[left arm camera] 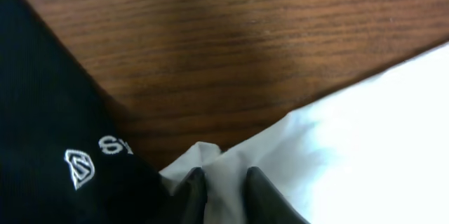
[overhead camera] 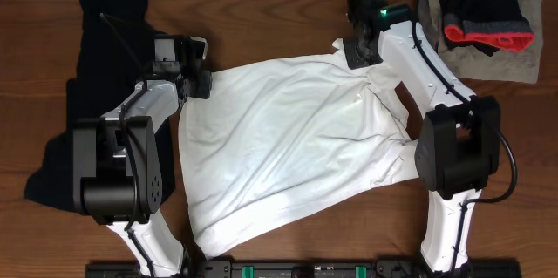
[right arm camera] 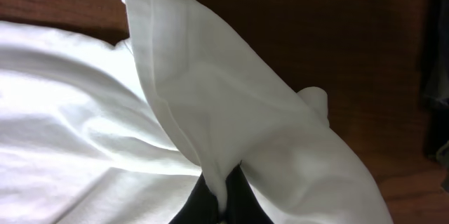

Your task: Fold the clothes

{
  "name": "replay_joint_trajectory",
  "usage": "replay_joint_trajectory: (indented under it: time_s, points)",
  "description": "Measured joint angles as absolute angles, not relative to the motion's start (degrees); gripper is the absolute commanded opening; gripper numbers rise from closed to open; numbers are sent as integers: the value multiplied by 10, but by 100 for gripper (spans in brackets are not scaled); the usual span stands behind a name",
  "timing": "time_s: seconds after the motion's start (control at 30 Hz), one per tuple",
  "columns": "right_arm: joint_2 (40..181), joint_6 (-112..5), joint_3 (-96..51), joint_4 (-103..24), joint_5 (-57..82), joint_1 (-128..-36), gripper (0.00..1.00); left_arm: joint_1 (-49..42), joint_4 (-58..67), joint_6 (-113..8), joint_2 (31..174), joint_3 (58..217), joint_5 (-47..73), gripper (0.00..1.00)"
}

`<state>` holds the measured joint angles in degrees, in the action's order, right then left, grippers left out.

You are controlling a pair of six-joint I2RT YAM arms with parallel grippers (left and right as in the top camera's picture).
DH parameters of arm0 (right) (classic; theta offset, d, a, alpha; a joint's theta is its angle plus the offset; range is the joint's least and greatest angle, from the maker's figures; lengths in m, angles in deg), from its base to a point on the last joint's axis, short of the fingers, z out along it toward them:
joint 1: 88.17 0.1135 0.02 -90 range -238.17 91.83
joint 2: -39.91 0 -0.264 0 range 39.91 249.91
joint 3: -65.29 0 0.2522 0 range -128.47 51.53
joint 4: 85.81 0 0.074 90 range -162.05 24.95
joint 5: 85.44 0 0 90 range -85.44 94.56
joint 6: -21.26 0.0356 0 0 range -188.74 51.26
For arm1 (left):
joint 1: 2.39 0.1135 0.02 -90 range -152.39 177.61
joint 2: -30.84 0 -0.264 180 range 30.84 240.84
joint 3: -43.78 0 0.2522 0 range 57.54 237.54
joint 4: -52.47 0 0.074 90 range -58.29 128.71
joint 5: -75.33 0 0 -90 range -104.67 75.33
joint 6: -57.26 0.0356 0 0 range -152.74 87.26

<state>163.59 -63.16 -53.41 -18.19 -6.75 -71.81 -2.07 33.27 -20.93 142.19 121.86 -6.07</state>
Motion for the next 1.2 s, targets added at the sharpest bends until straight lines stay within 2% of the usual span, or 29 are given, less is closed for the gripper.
replay_joint_trajectory:
  time_s: [0.47,0.83,0.87,0.9,0.93,0.97,1.0,1.07,1.2]
  points:
    - [1636,-637,-534,-194,-68,-719,1,-24,277,-242,1422,1300,-61,6]
    - [1636,-638,-534,-194,-68,-724,1,-86,221,-250,1424,1307,-61,6]
    - [1636,-638,-534,-194,-68,-724,1,-90,215,-249,1427,1307,-61,10]
    - [1636,-638,-534,-194,-68,-724,1,-94,208,-248,1431,1307,-61,26]
    - [1636,-638,-534,-194,-68,-724,1,-99,199,-246,1439,1307,-61,46]
    - [1636,-638,-534,-194,-68,-724,1,-103,188,-240,1448,1307,-61,60]
    - [1636,-638,-534,-194,-68,-724,1,-104,185,-240,1451,1306,-61,67]
    - [1636,-638,-534,-194,-67,-724,1,-109,179,-237,1463,1307,-60,79]
    - [1636,-638,-534,-196,-62,-724,1,-111,173,-235,1461,1307,-73,82]
